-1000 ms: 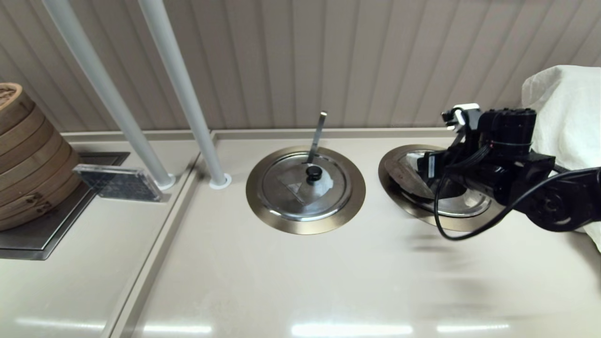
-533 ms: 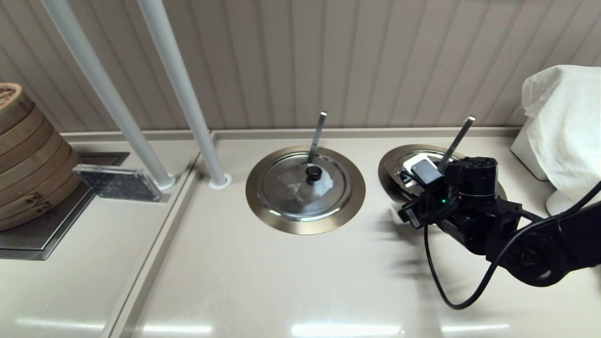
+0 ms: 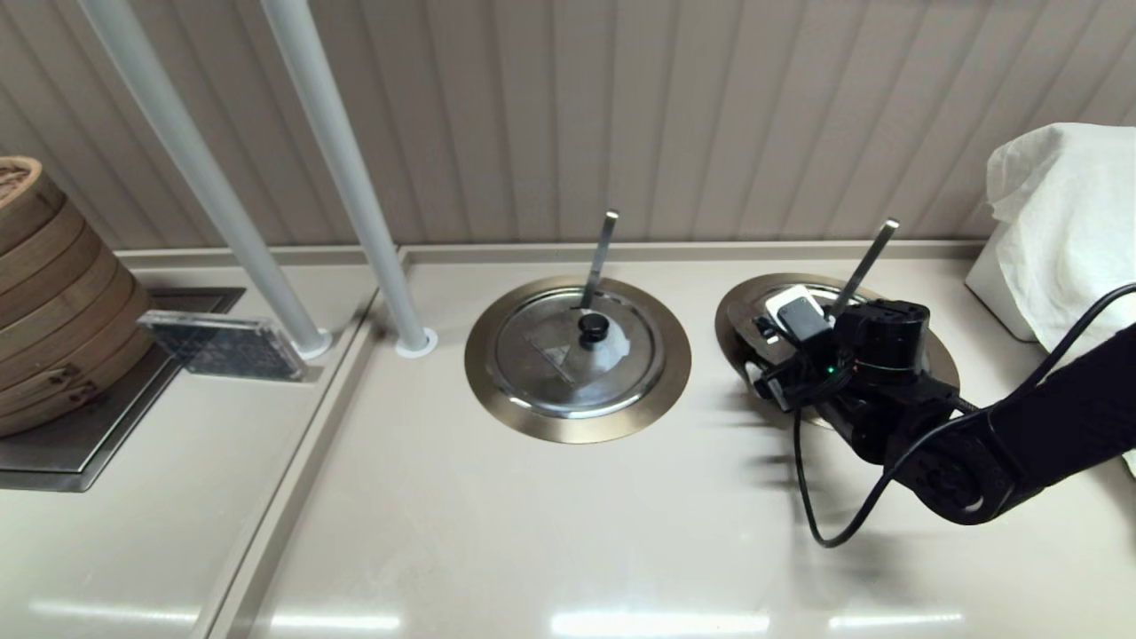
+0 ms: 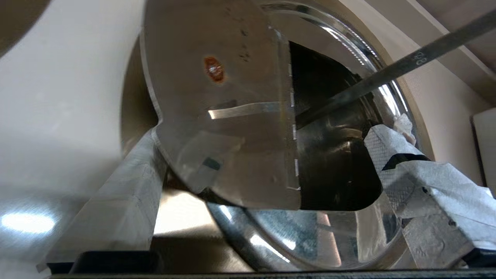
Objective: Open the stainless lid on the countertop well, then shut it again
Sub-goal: Close the lid
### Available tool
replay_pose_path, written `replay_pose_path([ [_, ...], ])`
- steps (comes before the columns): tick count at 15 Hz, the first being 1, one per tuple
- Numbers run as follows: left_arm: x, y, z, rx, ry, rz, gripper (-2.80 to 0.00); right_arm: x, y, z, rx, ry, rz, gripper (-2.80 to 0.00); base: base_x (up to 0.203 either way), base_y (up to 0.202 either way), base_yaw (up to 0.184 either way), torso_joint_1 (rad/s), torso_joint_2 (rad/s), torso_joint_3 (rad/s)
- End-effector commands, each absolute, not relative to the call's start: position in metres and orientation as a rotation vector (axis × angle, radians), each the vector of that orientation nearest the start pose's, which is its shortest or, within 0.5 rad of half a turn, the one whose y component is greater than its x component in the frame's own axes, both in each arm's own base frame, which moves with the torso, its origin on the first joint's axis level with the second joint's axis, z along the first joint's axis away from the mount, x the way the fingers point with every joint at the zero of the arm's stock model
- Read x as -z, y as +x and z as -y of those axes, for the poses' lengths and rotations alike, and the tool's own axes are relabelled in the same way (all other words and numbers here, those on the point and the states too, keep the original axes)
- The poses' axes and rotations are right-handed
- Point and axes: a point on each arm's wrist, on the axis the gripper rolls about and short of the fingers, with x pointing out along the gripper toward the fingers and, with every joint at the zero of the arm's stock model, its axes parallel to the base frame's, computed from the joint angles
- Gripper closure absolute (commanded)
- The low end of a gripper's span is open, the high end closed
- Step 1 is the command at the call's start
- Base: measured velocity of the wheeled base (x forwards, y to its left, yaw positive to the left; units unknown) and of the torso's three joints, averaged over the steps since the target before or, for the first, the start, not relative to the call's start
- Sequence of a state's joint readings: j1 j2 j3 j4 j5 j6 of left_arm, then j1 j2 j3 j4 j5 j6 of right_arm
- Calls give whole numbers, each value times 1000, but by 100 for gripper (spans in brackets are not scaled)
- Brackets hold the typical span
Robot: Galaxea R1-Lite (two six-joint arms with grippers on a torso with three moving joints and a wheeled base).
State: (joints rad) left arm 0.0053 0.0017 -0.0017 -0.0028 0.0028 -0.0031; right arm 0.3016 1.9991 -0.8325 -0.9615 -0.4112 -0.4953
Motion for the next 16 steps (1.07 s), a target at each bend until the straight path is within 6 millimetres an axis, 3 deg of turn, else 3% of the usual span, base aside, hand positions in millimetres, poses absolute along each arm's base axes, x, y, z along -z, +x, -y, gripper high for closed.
replay_pose_path([
  [1,-76,-23,0,-9,-3,3,0,-124,359,-92,102,-554,-194,-280,0,0,0,0,0,0],
  [8,-76,-23,0,-9,-3,3,0,-170,374,-61,242,-472,-2,-280,0,0,0,0,0,0],
  [13,-76,-23,0,-8,-3,3,0,-186,392,-15,371,-462,30,-280,0,0,0,0,0,0],
  [16,-76,-23,0,-8,-3,3,0,-198,386,-25,347,-414,73,-280,0,0,0,0,0,0],
])
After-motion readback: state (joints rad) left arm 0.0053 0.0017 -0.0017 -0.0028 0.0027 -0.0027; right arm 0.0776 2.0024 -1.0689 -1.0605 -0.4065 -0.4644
